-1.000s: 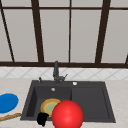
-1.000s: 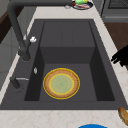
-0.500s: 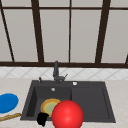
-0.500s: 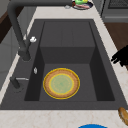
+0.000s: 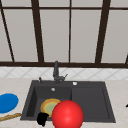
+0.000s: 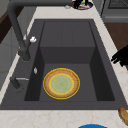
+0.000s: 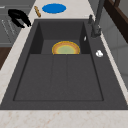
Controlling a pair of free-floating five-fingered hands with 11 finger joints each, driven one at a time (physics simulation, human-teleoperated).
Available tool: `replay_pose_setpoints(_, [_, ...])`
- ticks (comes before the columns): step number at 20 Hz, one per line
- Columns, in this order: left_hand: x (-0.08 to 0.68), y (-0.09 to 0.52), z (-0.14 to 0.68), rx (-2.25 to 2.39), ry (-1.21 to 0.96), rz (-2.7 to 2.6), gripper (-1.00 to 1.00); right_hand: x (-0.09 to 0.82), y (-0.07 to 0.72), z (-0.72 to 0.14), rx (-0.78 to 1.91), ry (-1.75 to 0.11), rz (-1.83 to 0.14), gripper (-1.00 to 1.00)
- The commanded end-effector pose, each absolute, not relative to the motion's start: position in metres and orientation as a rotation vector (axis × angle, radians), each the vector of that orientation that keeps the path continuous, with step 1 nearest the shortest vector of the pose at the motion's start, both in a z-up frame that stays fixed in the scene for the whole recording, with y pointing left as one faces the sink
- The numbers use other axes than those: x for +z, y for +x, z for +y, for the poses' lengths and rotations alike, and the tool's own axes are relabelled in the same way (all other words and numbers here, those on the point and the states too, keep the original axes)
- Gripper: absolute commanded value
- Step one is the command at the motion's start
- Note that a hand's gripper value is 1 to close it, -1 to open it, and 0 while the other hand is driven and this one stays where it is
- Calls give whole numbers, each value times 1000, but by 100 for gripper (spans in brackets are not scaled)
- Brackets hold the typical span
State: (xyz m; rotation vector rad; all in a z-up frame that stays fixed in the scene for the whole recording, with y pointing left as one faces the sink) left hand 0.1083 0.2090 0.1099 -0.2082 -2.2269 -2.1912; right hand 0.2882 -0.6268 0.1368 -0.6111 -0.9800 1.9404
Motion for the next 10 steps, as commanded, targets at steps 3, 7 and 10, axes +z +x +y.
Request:
replay_pose_setpoints(3, [110,108,209,-2191,-208,-2227,0,92,289,-642,1935,-618,-1004,-100])
replay_pose_setpoints(7, [110,108,209,-2191,-208,-2227,0,104,278,-650,1855,-687,-1145,-100])
replay_pose_setpoints(10, [110,108,209,-2191,-208,-2227,0,117,284,-646,1837,-691,-1165,-100])
